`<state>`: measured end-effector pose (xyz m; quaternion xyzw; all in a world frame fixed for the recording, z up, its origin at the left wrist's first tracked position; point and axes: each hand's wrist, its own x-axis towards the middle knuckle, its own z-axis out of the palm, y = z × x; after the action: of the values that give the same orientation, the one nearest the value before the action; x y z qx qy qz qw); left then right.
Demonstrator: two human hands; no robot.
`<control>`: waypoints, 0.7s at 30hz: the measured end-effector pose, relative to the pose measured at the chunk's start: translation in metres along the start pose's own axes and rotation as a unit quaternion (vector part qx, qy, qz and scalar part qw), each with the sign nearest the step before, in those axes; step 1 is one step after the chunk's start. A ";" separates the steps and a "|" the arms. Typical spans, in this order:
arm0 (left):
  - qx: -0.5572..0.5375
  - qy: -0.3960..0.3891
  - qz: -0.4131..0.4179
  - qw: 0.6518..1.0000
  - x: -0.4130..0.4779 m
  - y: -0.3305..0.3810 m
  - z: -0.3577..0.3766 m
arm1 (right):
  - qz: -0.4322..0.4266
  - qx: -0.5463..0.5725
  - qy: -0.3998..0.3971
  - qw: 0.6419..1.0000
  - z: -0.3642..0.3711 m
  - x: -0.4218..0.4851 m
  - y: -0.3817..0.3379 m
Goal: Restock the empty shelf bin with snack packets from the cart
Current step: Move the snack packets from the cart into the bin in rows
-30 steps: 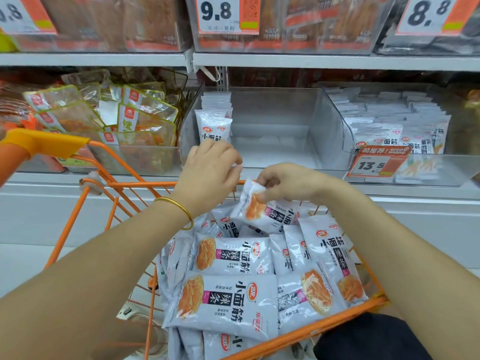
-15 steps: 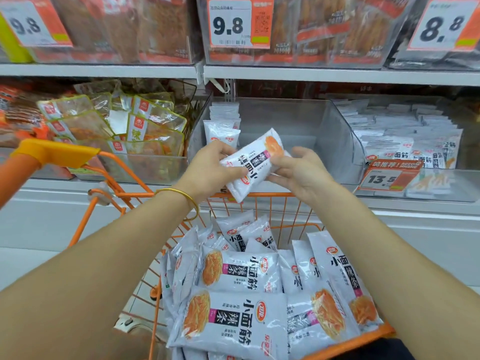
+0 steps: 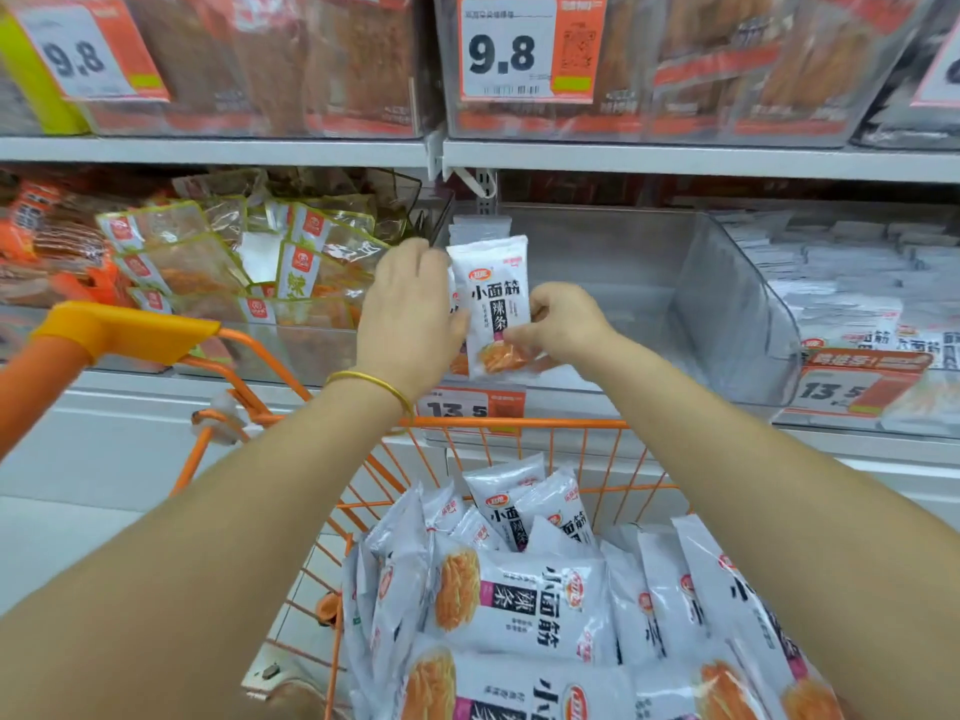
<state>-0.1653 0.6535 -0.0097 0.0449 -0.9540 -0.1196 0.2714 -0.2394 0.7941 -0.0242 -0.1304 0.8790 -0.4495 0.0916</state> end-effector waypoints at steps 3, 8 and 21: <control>0.058 -0.077 0.016 0.995 -0.016 -0.007 0.021 | 0.087 0.077 -0.023 0.993 0.019 0.016 0.005; 0.092 -0.077 0.026 0.992 -0.023 -0.010 0.031 | 0.128 0.084 -0.022 0.988 0.046 0.034 0.005; 0.104 -0.079 0.017 0.991 -0.025 -0.013 0.035 | 0.144 0.041 -0.055 0.987 0.050 0.034 0.000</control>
<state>-0.1625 0.6522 -0.0539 0.0473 -0.9803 -0.0187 0.1907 -0.2580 0.7451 -0.0544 -0.0232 0.8633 -0.4592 0.2083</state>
